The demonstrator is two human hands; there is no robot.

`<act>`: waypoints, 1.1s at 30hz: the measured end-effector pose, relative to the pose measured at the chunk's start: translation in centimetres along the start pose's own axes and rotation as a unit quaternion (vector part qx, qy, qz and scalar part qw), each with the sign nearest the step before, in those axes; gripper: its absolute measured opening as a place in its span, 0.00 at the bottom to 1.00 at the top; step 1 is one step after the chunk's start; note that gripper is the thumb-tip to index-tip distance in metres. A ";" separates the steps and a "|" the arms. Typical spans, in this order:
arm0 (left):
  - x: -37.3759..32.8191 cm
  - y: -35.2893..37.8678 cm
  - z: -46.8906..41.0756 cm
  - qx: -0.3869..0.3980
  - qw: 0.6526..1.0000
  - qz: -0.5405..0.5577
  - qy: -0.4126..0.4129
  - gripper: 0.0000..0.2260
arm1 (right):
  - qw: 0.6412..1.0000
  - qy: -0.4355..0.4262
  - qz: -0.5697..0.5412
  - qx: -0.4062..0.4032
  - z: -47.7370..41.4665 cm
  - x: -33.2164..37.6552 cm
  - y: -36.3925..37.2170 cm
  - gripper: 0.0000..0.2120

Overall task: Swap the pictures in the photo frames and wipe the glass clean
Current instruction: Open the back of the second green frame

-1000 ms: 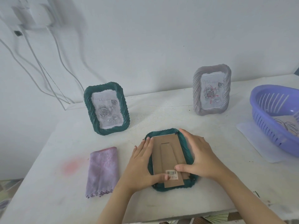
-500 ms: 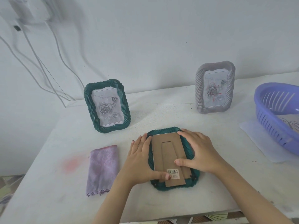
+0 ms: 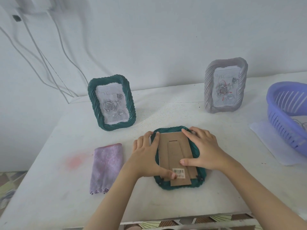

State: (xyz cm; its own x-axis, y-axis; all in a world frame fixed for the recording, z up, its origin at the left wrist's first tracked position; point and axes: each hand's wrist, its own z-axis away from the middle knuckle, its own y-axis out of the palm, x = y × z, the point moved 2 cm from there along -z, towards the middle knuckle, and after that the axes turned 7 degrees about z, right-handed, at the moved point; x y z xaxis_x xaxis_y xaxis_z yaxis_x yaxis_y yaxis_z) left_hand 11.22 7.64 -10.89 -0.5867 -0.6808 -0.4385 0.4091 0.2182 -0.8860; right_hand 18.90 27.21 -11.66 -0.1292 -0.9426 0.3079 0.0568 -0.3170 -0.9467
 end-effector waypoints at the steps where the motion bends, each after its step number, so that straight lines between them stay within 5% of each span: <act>1: -0.2 -0.1 0.0 0.007 1.000 0.000 -0.006 0.63 | 1.000 0.001 0.004 0.002 -0.1 0.0 0.0 0.55; 24: -0.2 -0.1 0.1 -0.031 0.999 0.024 -0.007 0.59 | 0.999 0.008 -0.039 -0.028 0.7 0.0 0.3 0.55; 28: 0.2 0.4 0.6 -0.040 0.998 0.042 -0.006 0.58 | 0.996 -0.011 -0.079 -0.044 1.4 -0.1 0.6 0.46; 33: 0.3 1.1 3.4 -0.131 0.983 0.109 0.073 0.42 | 0.984 -0.022 -0.159 -0.076 4.6 -0.3 0.8 0.34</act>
State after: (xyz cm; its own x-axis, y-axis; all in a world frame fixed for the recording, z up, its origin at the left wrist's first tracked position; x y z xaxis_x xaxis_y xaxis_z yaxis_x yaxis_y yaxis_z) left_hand 13.87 5.34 -11.47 -0.6079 -0.4943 -0.6214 0.3531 0.5326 -0.7692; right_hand 23.54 26.80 -12.05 -0.0733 -0.8026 0.5920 -0.1279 -0.5811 -0.8037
